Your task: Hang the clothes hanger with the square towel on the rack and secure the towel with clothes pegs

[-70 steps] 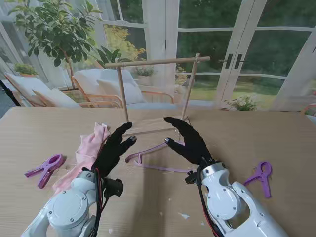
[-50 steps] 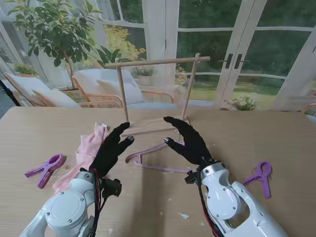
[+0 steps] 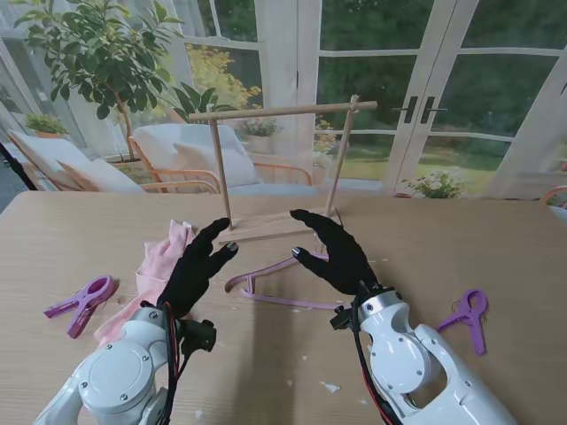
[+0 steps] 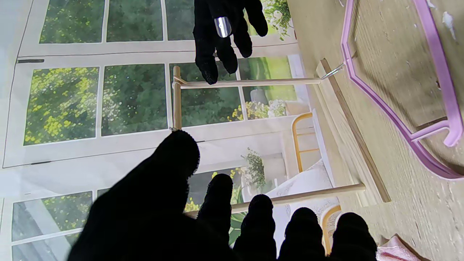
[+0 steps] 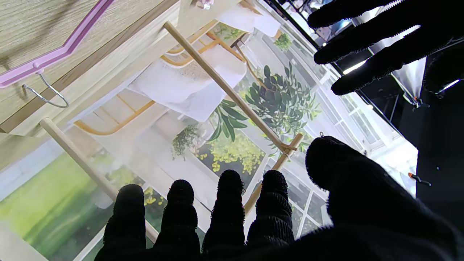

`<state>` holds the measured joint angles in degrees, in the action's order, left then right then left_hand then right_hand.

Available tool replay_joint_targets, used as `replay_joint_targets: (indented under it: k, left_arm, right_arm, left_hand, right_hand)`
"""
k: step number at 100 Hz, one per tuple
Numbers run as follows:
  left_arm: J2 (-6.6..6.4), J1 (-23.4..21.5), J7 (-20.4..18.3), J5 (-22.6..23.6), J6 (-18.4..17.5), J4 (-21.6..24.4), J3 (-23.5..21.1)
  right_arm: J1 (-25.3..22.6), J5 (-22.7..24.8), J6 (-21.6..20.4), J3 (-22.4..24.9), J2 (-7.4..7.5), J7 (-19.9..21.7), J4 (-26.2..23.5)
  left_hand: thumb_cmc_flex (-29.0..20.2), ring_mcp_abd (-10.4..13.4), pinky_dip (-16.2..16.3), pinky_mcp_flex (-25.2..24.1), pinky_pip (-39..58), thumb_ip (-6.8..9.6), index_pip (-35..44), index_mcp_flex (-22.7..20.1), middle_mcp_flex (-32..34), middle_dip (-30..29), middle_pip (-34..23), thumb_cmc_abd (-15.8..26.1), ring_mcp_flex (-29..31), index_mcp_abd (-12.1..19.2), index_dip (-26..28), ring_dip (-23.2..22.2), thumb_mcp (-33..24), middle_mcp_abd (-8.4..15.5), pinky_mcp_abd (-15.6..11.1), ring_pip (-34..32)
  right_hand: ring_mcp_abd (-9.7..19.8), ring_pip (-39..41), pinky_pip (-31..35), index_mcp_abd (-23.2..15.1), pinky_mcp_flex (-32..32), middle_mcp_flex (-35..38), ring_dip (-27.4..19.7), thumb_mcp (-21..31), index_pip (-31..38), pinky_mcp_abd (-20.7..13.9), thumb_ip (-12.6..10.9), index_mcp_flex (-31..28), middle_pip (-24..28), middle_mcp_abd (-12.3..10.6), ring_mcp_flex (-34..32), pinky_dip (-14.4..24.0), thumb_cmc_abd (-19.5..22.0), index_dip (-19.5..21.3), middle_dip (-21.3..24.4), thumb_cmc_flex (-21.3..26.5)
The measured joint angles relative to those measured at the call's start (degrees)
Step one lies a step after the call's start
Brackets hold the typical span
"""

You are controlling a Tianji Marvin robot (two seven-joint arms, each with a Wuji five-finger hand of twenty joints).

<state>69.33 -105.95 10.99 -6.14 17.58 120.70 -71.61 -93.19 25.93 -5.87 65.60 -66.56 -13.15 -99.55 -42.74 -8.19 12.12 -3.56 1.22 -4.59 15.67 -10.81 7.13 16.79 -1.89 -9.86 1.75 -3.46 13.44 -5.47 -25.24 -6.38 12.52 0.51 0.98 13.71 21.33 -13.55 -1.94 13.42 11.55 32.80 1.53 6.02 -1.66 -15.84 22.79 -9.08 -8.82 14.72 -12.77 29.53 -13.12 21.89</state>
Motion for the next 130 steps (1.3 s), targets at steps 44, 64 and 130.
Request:
replay_joint_targets:
  k: [44, 64, 130]
  left_arm:
    - [0.01, 0.1, -0.2, -0.3, 0.3, -0.1, -0.1]
    - [0.01, 0.2, -0.1, -0.4, 0.6, -0.1, 0.0]
    - [0.06, 1.1, -0.1, -0.2, 1.6, -0.7, 0.4]
  right_arm:
    - [-1.0, 3.7, 2.2, -0.1, 0.22, -0.9, -1.4]
    - [-1.6, 11.6, 6.7, 0.3, 0.65, -1.8, -2.4]
    - [12.6, 10.9, 20.7, -3.2, 1.57, 4.2, 14.5]
  left_hand:
    - [0.0, 0.0, 0.0, 0.0, 0.0, 0.0, 2.1, -2.3, 0.0, 0.0, -0.6, 0.0, 0.0, -2.2, 0.5, 0.0, 0.0, 0.0, 0.0, 0.0]
    - [0.0, 0.0, 0.0, 0.0, 0.0, 0.0, 3.6, -2.6, 0.0, 0.6, -0.6, 0.0, 0.0, -3.0, 2.1, 0.0, -0.6, 0.0, 0.0, 0.0]
    - [0.0, 0.0, 0.0, 0.0, 0.0, 0.0, 3.7, -3.1, 0.0, 1.4, -0.6, 0.0, 0.0, -2.9, 2.7, 0.0, -0.6, 0.0, 0.0, 0.0]
  right_hand:
    - [-0.2, 3.1, 2.3, 3.2, -2.8, 1.9, 1.8, 12.9, 2.9, 1.4, -6.2, -1.6, 2.1, 1.4, -2.6, 0.0, -3.6, 2.5, -1.0, -0.2]
    - [-2.2, 12.9, 10.8, 8.9, -5.9, 2.5, 8.6, 3.4, 14.0, 2.8, -1.2, -1.4, 12.3, 4.6, -5.1, 0.1, -3.6, 11.1, -6.8, -1.7]
    - [-3.7, 18.7, 21.3, 11.0, -8.5, 7.8, 11.4, 1.4, 18.1, 4.1, -1.2, -5.6, 15.8, 7.2, -11.4, 0.1, -3.6, 9.9, -9.4, 0.7]
